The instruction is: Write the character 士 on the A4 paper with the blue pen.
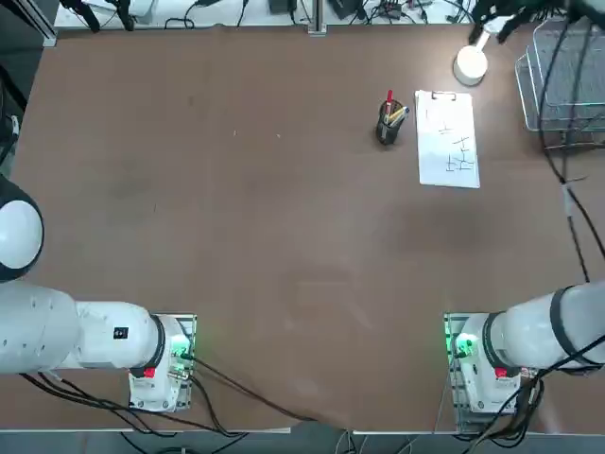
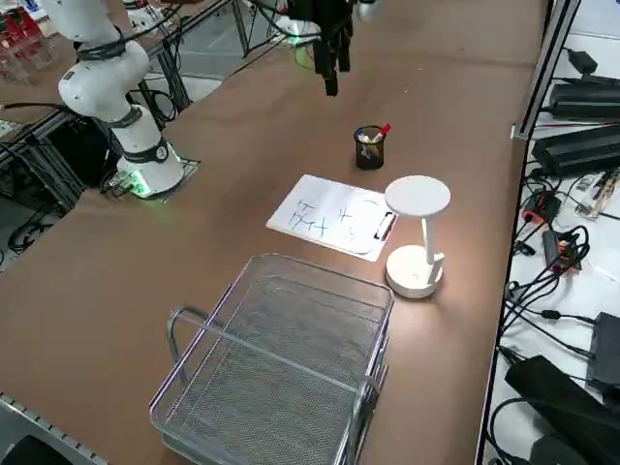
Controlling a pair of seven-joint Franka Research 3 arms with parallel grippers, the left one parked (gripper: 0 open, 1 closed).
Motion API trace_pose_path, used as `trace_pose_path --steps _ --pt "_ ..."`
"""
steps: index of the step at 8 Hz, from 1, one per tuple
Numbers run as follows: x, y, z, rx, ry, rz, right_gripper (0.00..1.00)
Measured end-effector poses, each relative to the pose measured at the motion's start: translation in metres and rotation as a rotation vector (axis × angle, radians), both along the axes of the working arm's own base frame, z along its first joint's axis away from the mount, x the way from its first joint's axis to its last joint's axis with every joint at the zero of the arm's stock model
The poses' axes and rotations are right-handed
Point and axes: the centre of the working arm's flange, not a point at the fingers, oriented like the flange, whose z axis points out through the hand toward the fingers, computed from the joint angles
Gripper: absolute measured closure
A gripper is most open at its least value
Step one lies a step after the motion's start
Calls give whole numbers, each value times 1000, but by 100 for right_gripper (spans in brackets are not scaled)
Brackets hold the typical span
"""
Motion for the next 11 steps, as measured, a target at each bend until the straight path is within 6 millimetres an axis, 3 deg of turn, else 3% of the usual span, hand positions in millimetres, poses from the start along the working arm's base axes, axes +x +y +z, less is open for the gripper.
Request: trace_pose_path --steps 3,5,8,11 --pt "-7 44 -72 18 -51 3 0" --pt "-8 66 -102 34 -72 -5 0" --pt "-7 84 -132 44 -62 7 1" --pt "-1 88 -148 64 -80 -4 7"
